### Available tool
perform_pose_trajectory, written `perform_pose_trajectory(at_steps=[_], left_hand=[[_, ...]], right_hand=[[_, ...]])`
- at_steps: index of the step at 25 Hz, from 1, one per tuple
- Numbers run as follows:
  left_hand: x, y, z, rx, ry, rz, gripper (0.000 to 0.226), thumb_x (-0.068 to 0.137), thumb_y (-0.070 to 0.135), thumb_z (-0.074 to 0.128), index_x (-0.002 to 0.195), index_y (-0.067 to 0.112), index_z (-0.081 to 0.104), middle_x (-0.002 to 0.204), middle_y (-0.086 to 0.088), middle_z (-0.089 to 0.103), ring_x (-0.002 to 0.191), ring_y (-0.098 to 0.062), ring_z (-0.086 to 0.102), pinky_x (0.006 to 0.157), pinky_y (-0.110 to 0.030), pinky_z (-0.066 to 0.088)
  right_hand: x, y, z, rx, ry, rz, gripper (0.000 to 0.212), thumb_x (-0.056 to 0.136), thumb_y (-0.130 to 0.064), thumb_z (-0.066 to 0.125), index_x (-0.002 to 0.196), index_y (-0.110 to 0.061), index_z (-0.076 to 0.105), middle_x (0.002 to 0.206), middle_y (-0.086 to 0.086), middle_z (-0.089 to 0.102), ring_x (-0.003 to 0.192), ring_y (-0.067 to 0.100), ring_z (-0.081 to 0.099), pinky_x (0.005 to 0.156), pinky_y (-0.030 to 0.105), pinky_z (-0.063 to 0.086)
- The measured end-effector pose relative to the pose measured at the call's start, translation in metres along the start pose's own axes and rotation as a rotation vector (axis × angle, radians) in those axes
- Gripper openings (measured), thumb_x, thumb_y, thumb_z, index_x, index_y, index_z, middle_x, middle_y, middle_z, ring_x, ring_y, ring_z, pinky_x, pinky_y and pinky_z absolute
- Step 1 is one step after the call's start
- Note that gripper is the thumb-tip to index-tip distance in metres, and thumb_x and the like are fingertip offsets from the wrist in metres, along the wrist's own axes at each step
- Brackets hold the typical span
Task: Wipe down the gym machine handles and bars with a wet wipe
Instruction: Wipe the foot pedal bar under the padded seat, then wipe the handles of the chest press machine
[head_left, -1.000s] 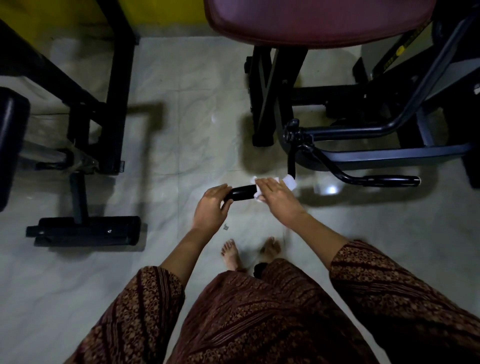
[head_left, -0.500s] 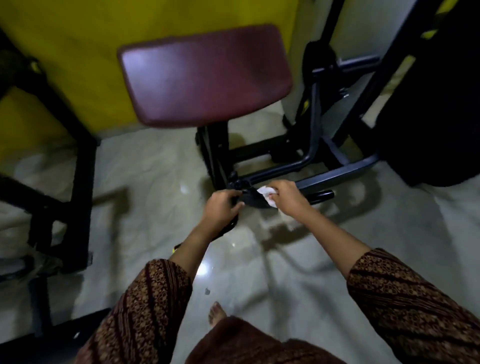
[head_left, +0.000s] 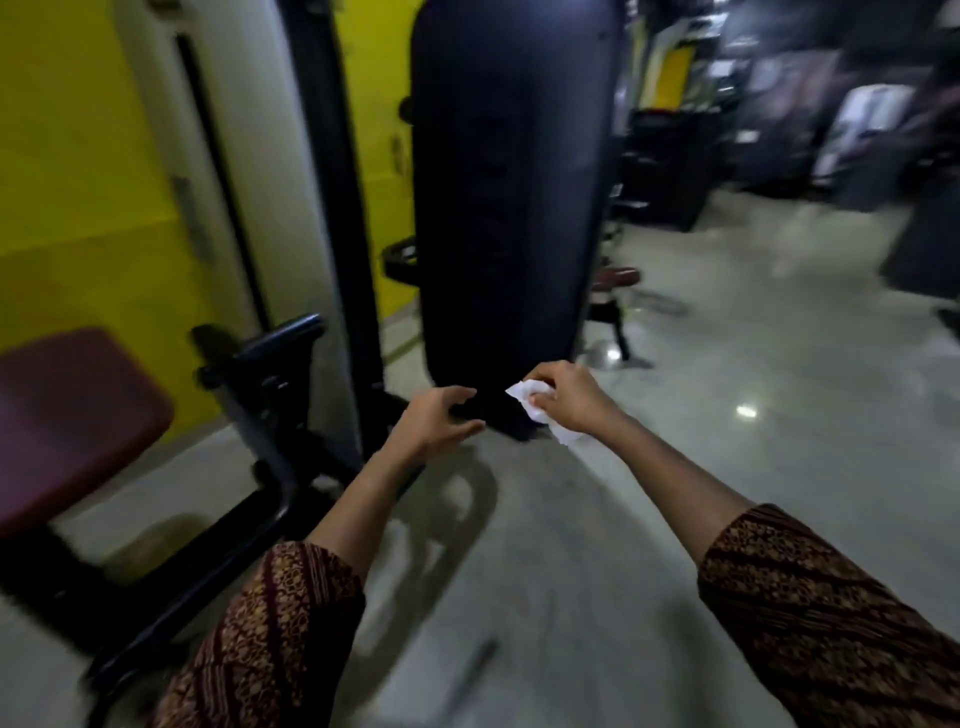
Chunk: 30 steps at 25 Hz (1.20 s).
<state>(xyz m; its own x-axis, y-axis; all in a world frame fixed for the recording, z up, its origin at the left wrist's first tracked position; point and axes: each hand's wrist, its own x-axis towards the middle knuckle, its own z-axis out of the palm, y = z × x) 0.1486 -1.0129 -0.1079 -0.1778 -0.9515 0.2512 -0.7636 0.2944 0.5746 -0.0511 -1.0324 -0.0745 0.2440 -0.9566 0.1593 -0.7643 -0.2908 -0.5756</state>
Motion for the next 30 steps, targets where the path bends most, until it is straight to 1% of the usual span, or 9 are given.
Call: perform_pose_trajectory(at_steps=[3,6,8,10,12,15,20,27,30], left_hand=[[0.066,0.077,0.045,-0.051,-0.084,0.15,0.055,0.078,0.025,0.074,0.127,0.007,0.056,0.123,-0.011,0.061,0.107,-0.022,0.06,0.089,-0.023,0.043],[0.121,0.142,0.089,-0.12,-0.128,0.264,0.053,0.077,0.026,0.075,0.124,0.009,0.058,0.118,-0.008,0.064,0.099,-0.02,0.062,0.08,-0.016,0.042],[0.158,0.175,0.122,-0.167,-0.172,0.326,0.052,0.077,0.026,0.075,0.123,0.01,0.059,0.119,-0.006,0.064,0.097,-0.019,0.062,0.078,-0.014,0.041],[0.194,0.199,0.156,-0.188,-0.232,0.368,0.054,0.077,0.028,0.075,0.125,0.01,0.057,0.121,-0.007,0.062,0.099,-0.02,0.061,0.081,-0.018,0.044],[0.231,0.214,0.185,-0.183,-0.276,0.39,0.058,0.077,0.03,0.075,0.128,0.01,0.054,0.121,-0.009,0.062,0.101,-0.021,0.061,0.085,-0.022,0.045],[0.31,0.235,0.22,-0.163,-0.318,0.409,0.059,0.077,0.032,0.074,0.129,0.012,0.052,0.121,-0.008,0.062,0.101,-0.02,0.061,0.084,-0.021,0.042],[0.446,0.259,0.257,-0.195,-0.284,0.425,0.055,0.077,0.03,0.075,0.126,0.012,0.056,0.118,-0.008,0.063,0.098,-0.02,0.062,0.081,-0.021,0.044],[0.581,0.267,0.329,-0.209,-0.332,0.451,0.056,0.077,0.032,0.074,0.126,0.013,0.055,0.119,-0.008,0.062,0.097,-0.019,0.061,0.078,-0.02,0.043],[0.656,0.275,0.368,-0.18,-0.328,0.435,0.056,0.078,0.032,0.074,0.127,0.013,0.055,0.119,-0.007,0.062,0.098,-0.019,0.061,0.079,-0.02,0.043]], right_hand=[[-0.009,0.063,-0.073,-0.029,0.192,0.107,0.019,0.086,-0.007,0.057,0.103,-0.003,0.065,0.103,0.014,0.066,0.098,0.027,0.059,0.066,0.024,0.037],[-0.014,0.118,-0.125,-0.023,0.349,0.192,0.019,0.085,-0.009,0.058,0.1,-0.002,0.066,0.1,0.017,0.067,0.096,0.03,0.06,0.073,0.032,0.045],[-0.009,0.155,-0.153,-0.029,0.421,0.243,0.019,0.085,-0.01,0.059,0.101,-0.003,0.067,0.1,0.016,0.068,0.096,0.029,0.06,0.072,0.03,0.045],[0.004,0.188,-0.177,-0.029,0.471,0.281,0.021,0.085,-0.012,0.06,0.104,-0.005,0.067,0.103,0.014,0.068,0.097,0.027,0.061,0.073,0.028,0.044],[0.024,0.216,-0.195,-0.025,0.494,0.301,0.022,0.086,-0.012,0.059,0.106,-0.004,0.066,0.105,0.014,0.067,0.098,0.027,0.06,0.074,0.028,0.045],[0.073,0.266,-0.225,-0.059,0.503,0.337,0.023,0.087,-0.012,0.059,0.107,-0.003,0.065,0.106,0.015,0.066,0.098,0.026,0.06,0.074,0.027,0.044],[0.167,0.335,-0.279,-0.07,0.558,0.385,0.026,0.089,-0.013,0.059,0.111,-0.001,0.063,0.11,0.016,0.065,0.102,0.026,0.059,0.08,0.029,0.044],[0.273,0.439,-0.316,-0.065,0.53,0.411,0.025,0.089,-0.012,0.058,0.11,0.0,0.063,0.11,0.016,0.065,0.102,0.027,0.059,0.077,0.025,0.042],[0.329,0.502,-0.336,-0.083,0.494,0.398,0.024,0.088,-0.011,0.057,0.108,-0.001,0.064,0.108,0.016,0.065,0.1,0.026,0.06,0.078,0.03,0.046]])
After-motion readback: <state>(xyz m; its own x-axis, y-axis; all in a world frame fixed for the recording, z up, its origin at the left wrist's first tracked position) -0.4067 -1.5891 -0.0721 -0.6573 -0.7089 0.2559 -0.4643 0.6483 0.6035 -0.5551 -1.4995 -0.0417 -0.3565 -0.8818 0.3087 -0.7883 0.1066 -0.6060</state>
